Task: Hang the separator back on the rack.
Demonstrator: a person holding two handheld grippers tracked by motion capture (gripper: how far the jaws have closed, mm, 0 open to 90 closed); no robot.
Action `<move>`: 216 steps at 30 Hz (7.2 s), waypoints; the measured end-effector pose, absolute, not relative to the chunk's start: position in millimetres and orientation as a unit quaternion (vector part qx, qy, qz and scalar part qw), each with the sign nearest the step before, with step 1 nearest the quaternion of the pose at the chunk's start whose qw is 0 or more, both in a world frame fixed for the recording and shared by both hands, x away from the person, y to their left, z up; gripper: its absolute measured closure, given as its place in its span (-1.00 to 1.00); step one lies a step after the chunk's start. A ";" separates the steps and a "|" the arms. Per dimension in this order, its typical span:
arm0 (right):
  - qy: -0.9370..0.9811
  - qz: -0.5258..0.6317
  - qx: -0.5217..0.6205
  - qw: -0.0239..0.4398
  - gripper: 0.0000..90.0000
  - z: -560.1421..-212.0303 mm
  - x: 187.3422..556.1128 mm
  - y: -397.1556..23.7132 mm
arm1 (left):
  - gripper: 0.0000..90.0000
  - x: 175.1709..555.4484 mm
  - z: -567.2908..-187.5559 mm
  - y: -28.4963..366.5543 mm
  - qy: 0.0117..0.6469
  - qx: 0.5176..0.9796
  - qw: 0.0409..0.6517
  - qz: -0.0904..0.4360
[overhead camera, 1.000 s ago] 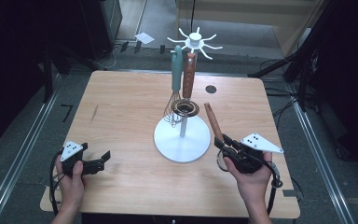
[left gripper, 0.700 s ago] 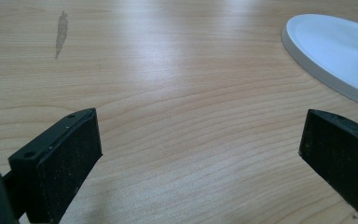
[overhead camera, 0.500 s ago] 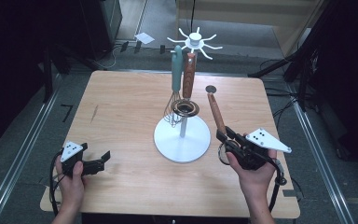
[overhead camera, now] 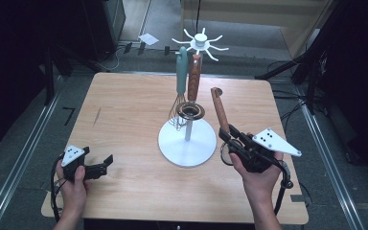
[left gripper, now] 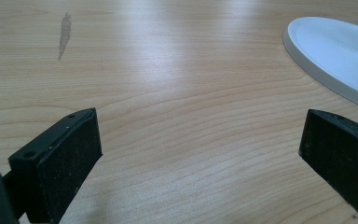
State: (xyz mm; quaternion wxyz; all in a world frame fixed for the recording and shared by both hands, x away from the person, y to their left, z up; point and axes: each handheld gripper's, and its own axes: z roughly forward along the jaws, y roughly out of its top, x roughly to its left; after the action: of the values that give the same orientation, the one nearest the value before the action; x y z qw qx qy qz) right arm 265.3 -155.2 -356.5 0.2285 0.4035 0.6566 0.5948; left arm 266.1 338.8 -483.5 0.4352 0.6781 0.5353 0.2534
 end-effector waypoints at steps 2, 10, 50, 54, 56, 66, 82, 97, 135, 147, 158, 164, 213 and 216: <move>0.652 0.594 0.408 0.235 0.58 -353.9 263.9 -155.8 | -1.00 266.0 -483.5 338.7 0.535 0.678 0.435 0.254; 0.642 0.611 0.401 0.232 0.58 -345.7 262.1 -158.9 | -1.00 266.2 -483.6 338.7 0.536 0.678 0.435 0.254; 0.600 0.661 0.360 0.270 0.58 -310.5 252.2 -151.0 | -1.00 266.6 -483.5 338.6 0.537 0.679 0.434 0.251; 0.597 0.664 0.357 0.275 0.58 -307.5 250.3 -151.1 | -1.00 266.7 -483.6 338.5 0.536 0.679 0.434 0.251; 0.593 0.666 0.357 0.277 0.58 -306.2 249.0 -151.4 | -1.00 266.8 -483.6 338.5 0.536 0.680 0.434 0.250; 0.591 0.672 0.344 0.283 0.58 -297.5 246.8 -148.1 | -1.00 266.8 -483.6 338.6 0.537 0.679 0.434 0.250; 0.592 0.670 0.340 0.293 0.58 -289.1 254.0 -138.4 | -1.00 266.7 -483.7 339.3 0.537 0.678 0.437 0.248; 0.601 0.662 0.347 0.283 0.57 -292.3 265.0 -129.6 | -1.00 266.4 -483.6 339.4 0.536 0.679 0.436 0.247; 0.616 0.622 0.394 0.281 -0.47 -331.2 272.7 -146.9 | -1.00 266.0 -483.7 338.9 0.535 0.679 0.437 0.250; 0.632 0.583 0.423 0.287 -0.49 -374.1 272.6 -161.4 | -1.00 265.5 -483.4 338.9 0.532 0.681 0.436 0.251; 0.630 0.548 0.463 0.296 -0.47 -415.3 269.5 -186.5 | -1.00 265.9 -483.5 338.3 0.530 0.684 0.435 0.249; 0.634 0.533 0.472 0.303 -0.46 -429.0 266.4 -195.3 | -1.00 265.7 -483.5 338.1 0.528 0.685 0.435 0.250; 0.626 0.423 0.574 0.317 -0.42 -505.8 245.5 -307.4 | -1.00 267.3 -483.8 338.9 0.528 0.687 0.439 0.237; 0.621 0.418 0.584 0.312 -0.40 -508.7 245.6 -313.7 | -1.00 267.4 -483.9 339.1 0.528 0.688 0.439 0.236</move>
State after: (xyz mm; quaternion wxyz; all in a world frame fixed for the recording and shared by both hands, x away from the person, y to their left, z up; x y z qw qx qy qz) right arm 245.6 -313.7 -508.7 0.3122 0.5845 0.6212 0.4184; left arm 267.4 339.1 -483.9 0.4393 0.6875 0.5277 0.2364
